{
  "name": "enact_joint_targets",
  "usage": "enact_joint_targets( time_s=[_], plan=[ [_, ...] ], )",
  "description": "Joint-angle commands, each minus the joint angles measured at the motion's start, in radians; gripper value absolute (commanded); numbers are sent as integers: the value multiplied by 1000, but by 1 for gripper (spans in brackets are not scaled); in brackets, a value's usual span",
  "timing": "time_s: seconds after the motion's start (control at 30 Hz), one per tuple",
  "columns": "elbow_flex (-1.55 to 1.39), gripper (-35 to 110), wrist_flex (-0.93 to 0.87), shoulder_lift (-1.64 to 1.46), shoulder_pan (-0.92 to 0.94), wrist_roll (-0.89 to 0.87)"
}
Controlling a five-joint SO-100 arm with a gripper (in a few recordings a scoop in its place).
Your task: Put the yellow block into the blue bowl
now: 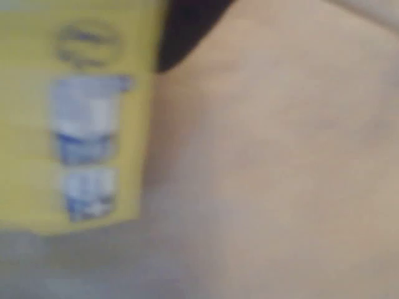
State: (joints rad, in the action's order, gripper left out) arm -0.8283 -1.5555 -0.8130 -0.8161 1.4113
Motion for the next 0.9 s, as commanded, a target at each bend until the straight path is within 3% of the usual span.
enact_joint_targets(
  time_s=[0.0,0.2,0.43,0.87],
  plan=[
    [77,0,48,-34,-18,-69],
    [92,0,95,-92,-15,-184],
    [124,0,26,-270,2,-322],
    [138,0,-38,-391,259,-357]
  ],
)
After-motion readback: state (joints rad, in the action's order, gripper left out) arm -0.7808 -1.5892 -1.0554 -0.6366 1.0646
